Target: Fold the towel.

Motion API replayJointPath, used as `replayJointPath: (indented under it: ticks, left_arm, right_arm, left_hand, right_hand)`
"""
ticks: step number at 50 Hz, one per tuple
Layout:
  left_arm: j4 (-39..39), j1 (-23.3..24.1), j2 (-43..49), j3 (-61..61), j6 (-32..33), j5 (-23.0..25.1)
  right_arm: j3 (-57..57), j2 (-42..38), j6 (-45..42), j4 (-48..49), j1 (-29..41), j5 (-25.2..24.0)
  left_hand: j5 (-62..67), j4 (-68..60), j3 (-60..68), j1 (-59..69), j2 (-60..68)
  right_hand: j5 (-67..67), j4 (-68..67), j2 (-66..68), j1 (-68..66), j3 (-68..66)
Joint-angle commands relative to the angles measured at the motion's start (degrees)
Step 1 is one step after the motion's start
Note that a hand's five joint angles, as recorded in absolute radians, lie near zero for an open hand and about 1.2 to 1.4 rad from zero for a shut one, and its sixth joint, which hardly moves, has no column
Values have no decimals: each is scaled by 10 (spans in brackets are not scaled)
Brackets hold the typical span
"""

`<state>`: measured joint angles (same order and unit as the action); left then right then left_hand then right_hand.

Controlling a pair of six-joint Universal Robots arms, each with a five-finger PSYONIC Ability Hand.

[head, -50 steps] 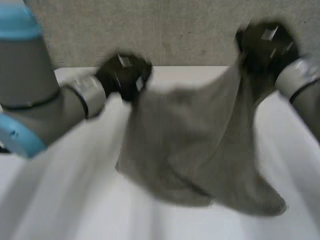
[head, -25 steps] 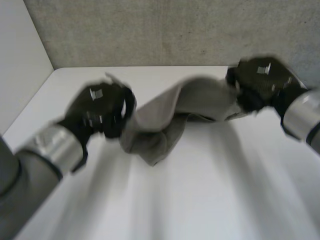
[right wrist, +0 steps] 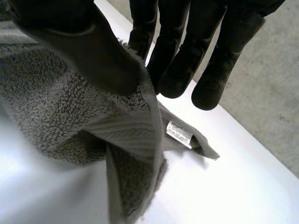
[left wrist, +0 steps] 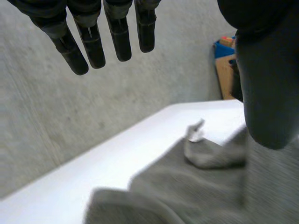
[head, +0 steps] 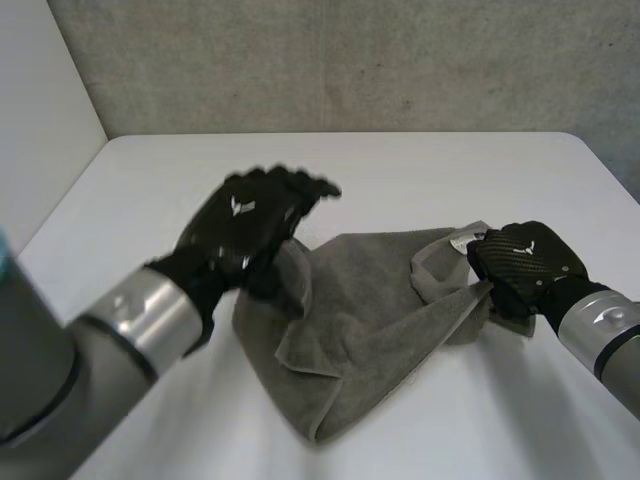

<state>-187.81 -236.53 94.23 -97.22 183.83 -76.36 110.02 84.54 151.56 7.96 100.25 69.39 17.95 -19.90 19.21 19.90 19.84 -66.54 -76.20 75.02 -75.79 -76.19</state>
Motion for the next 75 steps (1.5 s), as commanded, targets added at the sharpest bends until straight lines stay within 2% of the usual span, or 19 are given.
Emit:
replayJointPath:
  ticks: [1,2,3,5,6,7,8,10,12,22,30,32,37,47,57,66,68,75]
  left_arm:
    - [19,-25,116,95,79,0]
    - [49,-25,142,112,120,1]
    - [49,-25,142,113,120,1]
    - [115,-29,184,143,209,2]
    - [115,-29,184,143,210,2]
    - [145,-27,204,159,251,2]
    - [145,-27,205,159,252,3]
    - [191,-28,234,180,308,9]
    - [205,-28,239,180,321,11]
    - [205,-21,203,136,325,17]
    - [127,-24,141,63,322,21]
    - [83,-21,126,21,325,39]
    - [35,-17,122,-28,331,70]
    - [21,-16,137,-56,336,75]
    - [-1,-17,172,-54,394,75]
    - [-48,-16,202,-38,396,72]
    - [-59,-15,209,-27,392,72]
    - [-62,-15,207,-10,386,70]
  right_arm:
    - [17,-23,16,20,-1,-1]
    - [17,-23,16,20,-1,-1]
    - [19,-24,16,21,-3,-1]
    - [20,-25,16,22,-4,-2]
    - [22,-26,16,25,-4,-2]
    - [22,-26,16,25,-4,-2]
    - [24,-31,15,27,-4,-2]
    - [25,-36,15,28,-4,-2]
    - [26,-44,14,29,-4,-2]
    - [26,-54,11,29,-4,-3]
    - [26,-63,11,29,-2,-3]
    - [26,-63,11,29,-2,-3]
    - [26,-65,11,29,-2,-2]
    - [27,-67,11,28,-1,-2]
    - [27,-68,11,28,-1,-3]
    - [28,-79,10,28,1,-2]
    - [28,-79,10,29,1,-2]
    - [29,-79,9,29,3,-2]
  left_hand:
    - [-113,33,-26,-33,-32]
    - [-113,33,-26,-33,-32]
    - [-113,33,-26,-33,-32]
    - [-113,33,-26,-33,-32]
    - [-113,33,-26,-33,-32]
    - [-115,35,-28,-35,-34]
    - [-115,35,-28,-35,-34]
    - [-117,36,-29,-36,-36]
    - [-119,38,-31,-38,-37]
    - [-127,46,-40,-46,-46]
    - [-130,50,-43,-50,-49]
    - [-127,46,-40,-46,-46]
    - [-119,38,-31,-38,-37]
    - [-103,23,-16,-23,-22]
    - [-18,-63,70,63,63]
    - [33,-113,120,113,114]
    - [115,-195,202,195,196]
    - [209,-290,297,290,290]
  right_hand:
    - [-35,-38,50,-42,-38]
    - [-35,-38,50,-42,-38]
    - [-35,-38,50,-42,-38]
    - [-35,-38,50,-42,-38]
    - [-35,-38,50,-42,-38]
    - [-35,-38,50,-42,-38]
    - [-35,-38,50,-42,-38]
    - [-35,-38,50,-42,-38]
    - [-35,-38,50,-42,-38]
    - [-35,-38,50,-42,-38]
    - [-35,-38,50,-42,-38]
    - [-35,-38,50,-42,-38]
    - [-35,-38,50,-42,-38]
    - [-35,-38,50,-42,-38]
    - [-35,-38,50,-42,-38]
    - [-35,-38,50,-42,-38]
    - [-35,-38,50,-42,-38]
    - [-35,-38,50,-42,-38]
